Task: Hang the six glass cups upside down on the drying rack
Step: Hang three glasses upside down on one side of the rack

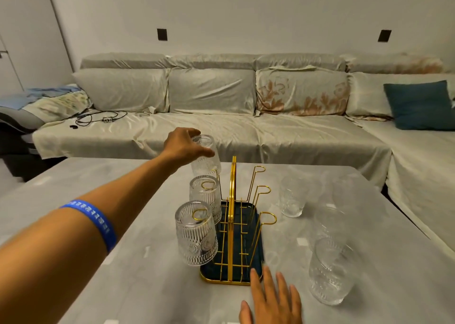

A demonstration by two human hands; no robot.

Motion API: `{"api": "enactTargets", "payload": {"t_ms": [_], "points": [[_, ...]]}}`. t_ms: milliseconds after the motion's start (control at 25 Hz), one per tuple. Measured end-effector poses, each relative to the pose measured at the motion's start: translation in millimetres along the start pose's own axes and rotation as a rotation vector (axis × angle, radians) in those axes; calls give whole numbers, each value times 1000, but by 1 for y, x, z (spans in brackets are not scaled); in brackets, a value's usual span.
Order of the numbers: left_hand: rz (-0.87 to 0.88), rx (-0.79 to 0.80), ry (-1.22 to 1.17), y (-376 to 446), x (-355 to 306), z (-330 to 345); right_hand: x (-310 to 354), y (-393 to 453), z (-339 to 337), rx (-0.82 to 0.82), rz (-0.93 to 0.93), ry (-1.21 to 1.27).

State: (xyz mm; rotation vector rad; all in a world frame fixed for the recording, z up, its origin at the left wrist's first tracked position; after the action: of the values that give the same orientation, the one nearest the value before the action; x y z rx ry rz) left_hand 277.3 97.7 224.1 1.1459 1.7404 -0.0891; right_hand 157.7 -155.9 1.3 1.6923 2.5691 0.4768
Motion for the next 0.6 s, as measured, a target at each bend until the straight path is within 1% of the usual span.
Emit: {"api": "enactTargets", "payload": {"t_ms": [80, 240, 400, 600], "points": [[-8, 3, -12, -1, 4, 7, -1, -4, 1, -20, -3, -26], [-31, 11, 31, -2, 4, 23, -1, -4, -8, -38, 35, 20], [-72, 82, 87, -6, 13, 41, -5, -4, -4, 9, 35, -20], [-120, 114, 113, -13, 26, 50, -8, -4, -3, 32, 47, -22]]}}
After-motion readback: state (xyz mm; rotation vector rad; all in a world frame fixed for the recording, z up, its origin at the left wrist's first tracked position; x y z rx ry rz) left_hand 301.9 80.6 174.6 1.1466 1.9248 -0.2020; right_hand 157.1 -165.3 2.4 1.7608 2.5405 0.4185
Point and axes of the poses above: each hand's wrist, its own y-axis towards the middle knuckle, its own z-axis out of the palm, x = y × z, the point moved 5 cm from there along y, towards the middle knuckle, and after that the axes turned 13 degrees about -x, right-handed, at the moved point
